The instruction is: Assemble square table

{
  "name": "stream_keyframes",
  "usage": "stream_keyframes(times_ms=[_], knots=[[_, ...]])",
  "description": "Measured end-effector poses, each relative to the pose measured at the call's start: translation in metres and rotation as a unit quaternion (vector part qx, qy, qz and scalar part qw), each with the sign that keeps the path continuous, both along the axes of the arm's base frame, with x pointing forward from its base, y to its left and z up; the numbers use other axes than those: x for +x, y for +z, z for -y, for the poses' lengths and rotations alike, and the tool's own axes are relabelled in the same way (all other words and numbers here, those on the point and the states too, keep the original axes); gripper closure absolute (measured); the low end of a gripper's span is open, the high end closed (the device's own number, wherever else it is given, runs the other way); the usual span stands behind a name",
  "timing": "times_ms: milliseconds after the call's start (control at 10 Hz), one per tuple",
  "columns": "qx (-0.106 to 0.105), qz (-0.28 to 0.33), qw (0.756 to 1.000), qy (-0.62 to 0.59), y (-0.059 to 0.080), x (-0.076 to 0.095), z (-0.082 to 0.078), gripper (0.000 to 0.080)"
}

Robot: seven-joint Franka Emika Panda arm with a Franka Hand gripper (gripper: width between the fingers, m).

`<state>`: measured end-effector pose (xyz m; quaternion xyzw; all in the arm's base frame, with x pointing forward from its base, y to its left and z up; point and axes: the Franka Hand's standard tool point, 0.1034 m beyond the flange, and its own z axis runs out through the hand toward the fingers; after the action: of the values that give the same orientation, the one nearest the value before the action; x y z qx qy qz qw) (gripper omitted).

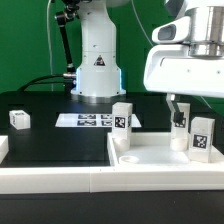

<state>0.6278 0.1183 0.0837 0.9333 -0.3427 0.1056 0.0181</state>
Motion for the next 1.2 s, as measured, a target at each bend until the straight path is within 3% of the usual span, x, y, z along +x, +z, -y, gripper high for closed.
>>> stream_keyframes(times_ms=[100, 200, 300, 800, 1200], knots=[[-0.002, -0.001, 1.0, 0.007, 0.0, 0.0001, 0.0008, 0.0412], [-0.002, -0.001, 1.0, 0.006, 0.0, 0.0002, 0.0009, 0.0412], [-0.001, 0.0, 1.0, 0.002, 0.0, 0.0002, 0.001, 0.0513], [0.019, 0.009, 0.995, -0.103, -0.0002, -0.0004, 0.0024, 0.0512], [0.055, 0.027, 0.962, -0.267, -0.0009, -0.0035, 0.004, 0.0511]])
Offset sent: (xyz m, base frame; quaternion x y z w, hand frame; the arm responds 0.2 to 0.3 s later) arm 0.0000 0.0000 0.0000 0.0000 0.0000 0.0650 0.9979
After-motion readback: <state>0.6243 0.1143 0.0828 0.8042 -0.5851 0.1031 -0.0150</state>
